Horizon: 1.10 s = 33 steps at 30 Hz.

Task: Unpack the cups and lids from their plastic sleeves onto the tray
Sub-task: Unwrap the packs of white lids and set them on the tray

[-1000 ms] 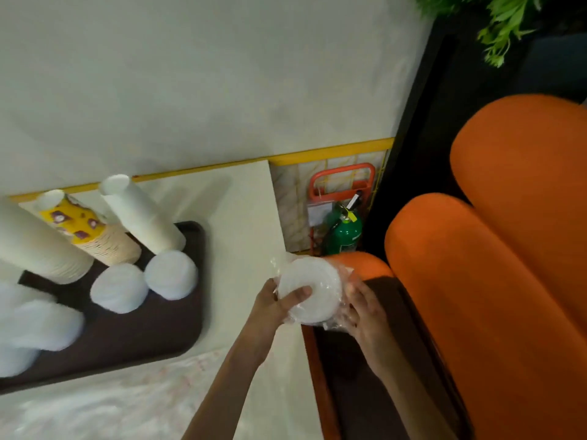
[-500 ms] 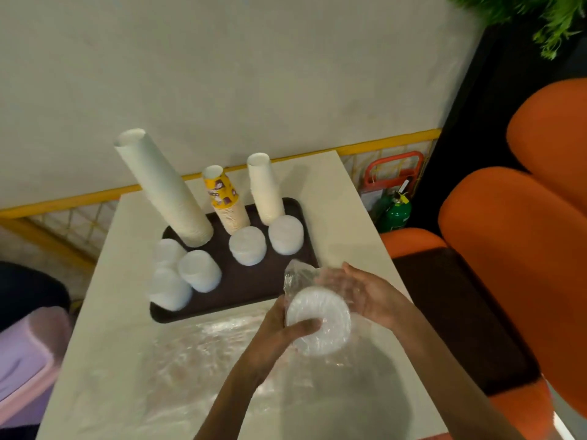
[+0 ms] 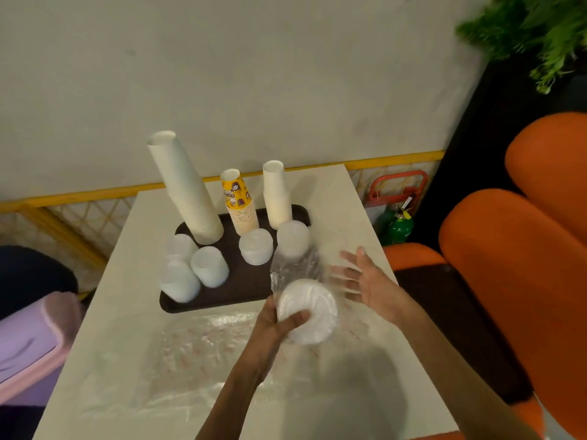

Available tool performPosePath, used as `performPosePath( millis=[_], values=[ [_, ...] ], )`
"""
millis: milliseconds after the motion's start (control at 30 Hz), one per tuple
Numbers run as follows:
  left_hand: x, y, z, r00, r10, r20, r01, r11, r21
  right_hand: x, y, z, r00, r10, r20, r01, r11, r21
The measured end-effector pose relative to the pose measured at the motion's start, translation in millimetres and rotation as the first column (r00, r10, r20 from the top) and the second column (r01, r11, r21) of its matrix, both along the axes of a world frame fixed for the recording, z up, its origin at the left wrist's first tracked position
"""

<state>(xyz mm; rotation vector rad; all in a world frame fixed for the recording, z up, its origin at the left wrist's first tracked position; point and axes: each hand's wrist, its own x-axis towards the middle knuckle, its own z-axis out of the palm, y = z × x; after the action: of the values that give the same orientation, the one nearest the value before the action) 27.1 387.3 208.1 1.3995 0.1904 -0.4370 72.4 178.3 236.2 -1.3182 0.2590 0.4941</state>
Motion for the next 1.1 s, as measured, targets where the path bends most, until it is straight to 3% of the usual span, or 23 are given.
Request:
performPosePath(
  millis=[100,233,333,600,900,1100],
  values=[
    [8,-9,1,0.999,0.04,0.036,-0.039,0.999,-0.02,-13,21,-8,0.988,0.151,0.03,-0.149,0.987,-0.064],
    [14,-18,7,0.999,0.034,0.039,-0.034,0.999,0.006,-6,23,-6,0.99,0.104,0.097,-0.095,0.991,-0.099],
    [24,-16,17,0.998,0.028,0.053,-0.029,0.999,0.017,0,16,-2,0.983,0.154,0.101,-0.146,0.986,-0.084],
    [84,-30,52,0.982,0.185,0.038,-0.189,0.971,0.148,22,9,18,0.963,0.218,0.16,-0.188,0.964,-0.187],
    [144,18,97,0.857,0.351,0.377,-0.418,0.902,0.11,27,28,20,0.948,0.254,0.191,-0.215,0.956,-0.202],
    [152,50,117,0.733,0.544,0.409,-0.611,0.791,0.043,31,40,17,0.967,0.166,0.194,-0.13,0.974,-0.187]
  ],
)
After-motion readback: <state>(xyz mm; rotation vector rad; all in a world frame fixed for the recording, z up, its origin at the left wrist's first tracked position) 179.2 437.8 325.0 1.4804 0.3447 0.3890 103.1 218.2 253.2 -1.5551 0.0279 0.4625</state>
